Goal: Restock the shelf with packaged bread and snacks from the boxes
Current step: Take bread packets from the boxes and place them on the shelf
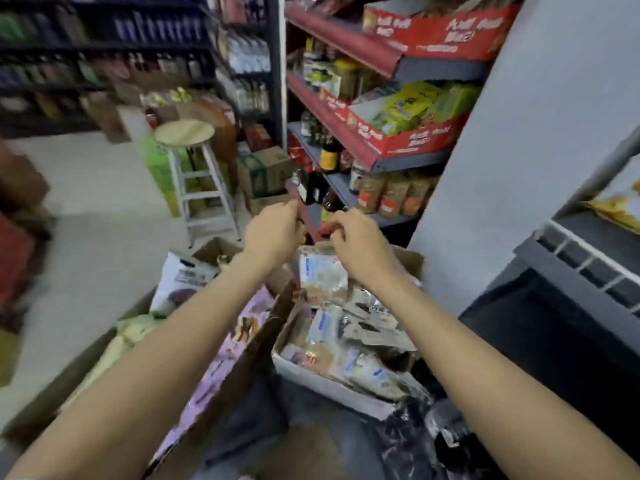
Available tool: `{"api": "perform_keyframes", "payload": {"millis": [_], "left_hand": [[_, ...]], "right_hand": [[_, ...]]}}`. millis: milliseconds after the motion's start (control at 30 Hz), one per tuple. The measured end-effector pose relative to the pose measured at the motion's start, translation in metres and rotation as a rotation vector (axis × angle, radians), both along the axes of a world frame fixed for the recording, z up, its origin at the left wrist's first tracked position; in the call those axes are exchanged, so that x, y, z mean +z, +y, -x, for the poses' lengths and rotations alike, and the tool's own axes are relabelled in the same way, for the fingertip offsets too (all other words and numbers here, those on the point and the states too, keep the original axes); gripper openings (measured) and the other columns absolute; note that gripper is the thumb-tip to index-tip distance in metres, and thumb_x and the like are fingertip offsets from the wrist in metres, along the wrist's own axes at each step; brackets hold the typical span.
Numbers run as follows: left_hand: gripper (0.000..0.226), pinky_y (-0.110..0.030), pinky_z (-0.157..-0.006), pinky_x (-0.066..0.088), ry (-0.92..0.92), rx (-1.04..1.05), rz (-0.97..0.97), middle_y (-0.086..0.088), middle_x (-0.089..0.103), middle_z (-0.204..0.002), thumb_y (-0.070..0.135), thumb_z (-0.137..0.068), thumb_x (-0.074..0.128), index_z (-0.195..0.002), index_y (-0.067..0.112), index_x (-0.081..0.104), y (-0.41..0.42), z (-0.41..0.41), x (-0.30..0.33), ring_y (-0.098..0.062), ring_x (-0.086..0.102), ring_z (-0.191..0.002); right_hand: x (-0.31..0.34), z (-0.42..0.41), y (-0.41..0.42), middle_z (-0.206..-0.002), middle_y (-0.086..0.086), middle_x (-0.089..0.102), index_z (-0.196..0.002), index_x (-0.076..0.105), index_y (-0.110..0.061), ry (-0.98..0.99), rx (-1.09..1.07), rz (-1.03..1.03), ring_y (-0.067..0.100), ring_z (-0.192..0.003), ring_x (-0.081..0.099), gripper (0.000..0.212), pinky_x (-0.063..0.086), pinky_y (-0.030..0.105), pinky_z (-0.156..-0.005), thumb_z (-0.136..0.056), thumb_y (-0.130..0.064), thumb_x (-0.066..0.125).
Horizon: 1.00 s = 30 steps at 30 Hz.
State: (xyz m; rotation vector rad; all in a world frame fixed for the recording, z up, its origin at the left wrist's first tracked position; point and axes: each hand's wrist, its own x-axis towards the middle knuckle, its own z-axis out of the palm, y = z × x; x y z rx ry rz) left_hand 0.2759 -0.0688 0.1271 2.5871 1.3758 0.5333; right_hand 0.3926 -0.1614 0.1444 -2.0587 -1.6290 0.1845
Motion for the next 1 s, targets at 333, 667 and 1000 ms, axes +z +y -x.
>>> {"api": "perform_keyframes", "payload": {"millis": [333,667,1000], "left_hand": [[0.040,-0.045,-0.096,0.043,0.100,0.341,0.453,-0.021,0.048,-0.126,0.018,-0.090,0.053,-0.126,0.003,0.047,0.095,0.196,-0.140,-0.039,0.050,-0.116],[0.086,-0.045,-0.096,0.040,0.208,0.342,0.562,-0.021,0.046,-0.129,0.049,-0.080,0.066,-0.137,-0.001,0.026,0.145,0.232,-0.231,-0.038,0.047,-0.118],[0.066,-0.040,-0.082,0.043,-0.099,0.432,0.533,-0.020,0.055,-0.114,0.035,-0.083,0.066,-0.130,0.006,0.029,0.138,0.233,-0.238,-0.040,0.053,-0.105]], "right_hand": [[-0.164,0.144,0.121,-0.119,0.020,0.053,-0.118,0.056,-0.003,0.142,0.158,0.436,0.036,-0.114,0.050,0.030,0.043,0.038,-0.093,-0.091,-0.012,0.048],[-0.303,0.192,0.181,-0.144,0.022,0.036,-0.147,0.019,-0.007,0.196,0.172,0.853,0.040,-0.125,0.042,0.077,0.043,0.049,-0.094,-0.085,-0.009,0.065],[-0.296,0.187,0.198,-0.120,0.013,0.049,-0.109,0.056,-0.013,-0.259,0.262,0.863,0.032,-0.118,0.042,0.045,0.041,0.039,-0.089,-0.075,-0.034,0.076]]}}
